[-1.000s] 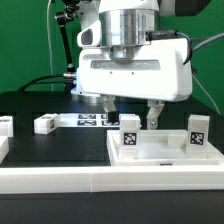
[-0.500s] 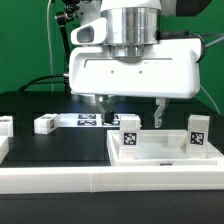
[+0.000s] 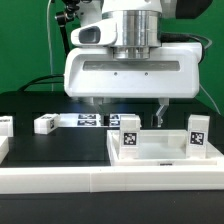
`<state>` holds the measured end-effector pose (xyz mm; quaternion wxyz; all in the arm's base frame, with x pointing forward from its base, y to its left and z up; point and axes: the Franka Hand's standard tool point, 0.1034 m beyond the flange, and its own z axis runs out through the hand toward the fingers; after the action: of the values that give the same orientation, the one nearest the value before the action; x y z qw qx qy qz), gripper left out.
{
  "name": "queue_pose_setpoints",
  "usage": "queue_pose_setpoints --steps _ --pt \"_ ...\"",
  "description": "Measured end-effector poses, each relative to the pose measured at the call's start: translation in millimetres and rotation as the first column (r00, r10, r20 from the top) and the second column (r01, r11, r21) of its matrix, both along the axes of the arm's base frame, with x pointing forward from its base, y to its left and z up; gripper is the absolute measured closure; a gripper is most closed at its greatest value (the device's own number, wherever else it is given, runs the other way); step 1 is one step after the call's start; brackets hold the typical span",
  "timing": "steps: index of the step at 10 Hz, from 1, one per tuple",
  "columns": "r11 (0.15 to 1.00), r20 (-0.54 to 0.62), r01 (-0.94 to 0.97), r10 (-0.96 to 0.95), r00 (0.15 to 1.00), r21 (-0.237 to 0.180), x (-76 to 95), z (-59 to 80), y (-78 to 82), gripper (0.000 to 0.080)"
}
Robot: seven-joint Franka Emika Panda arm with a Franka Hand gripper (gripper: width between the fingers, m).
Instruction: Assemble square table
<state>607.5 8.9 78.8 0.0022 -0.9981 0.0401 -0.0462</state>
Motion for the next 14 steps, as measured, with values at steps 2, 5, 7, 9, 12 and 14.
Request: queue_pose_setpoints --steps 2,5,7,9,12,14 --pt "0.999 0.001 -0.036 0.036 0.999 -0.007 0.5 0.7 -2.7 0.0315" --pt "1.0 0.001 0.001 -0.001 1.0 -0.003 0.4 0.6 -3.1 0.0511" --pt "0.985 0.0 0.173 -0.173 0.985 0.012 0.3 0.4 -4.5 0.0511" --pt "0.95 -0.001 0.312 -0.312 0.95 0.014 -0.9 0.6 -11.0 0.0511" --pt "0.848 0.022 0.529 -0.53 0.848 0.017 -6.7 0.1 -21.3 0.05" --pt "0.807 0.023 0.59 -0.59 0.807 0.016 -9.4 0.1 -24.3 0.0492"
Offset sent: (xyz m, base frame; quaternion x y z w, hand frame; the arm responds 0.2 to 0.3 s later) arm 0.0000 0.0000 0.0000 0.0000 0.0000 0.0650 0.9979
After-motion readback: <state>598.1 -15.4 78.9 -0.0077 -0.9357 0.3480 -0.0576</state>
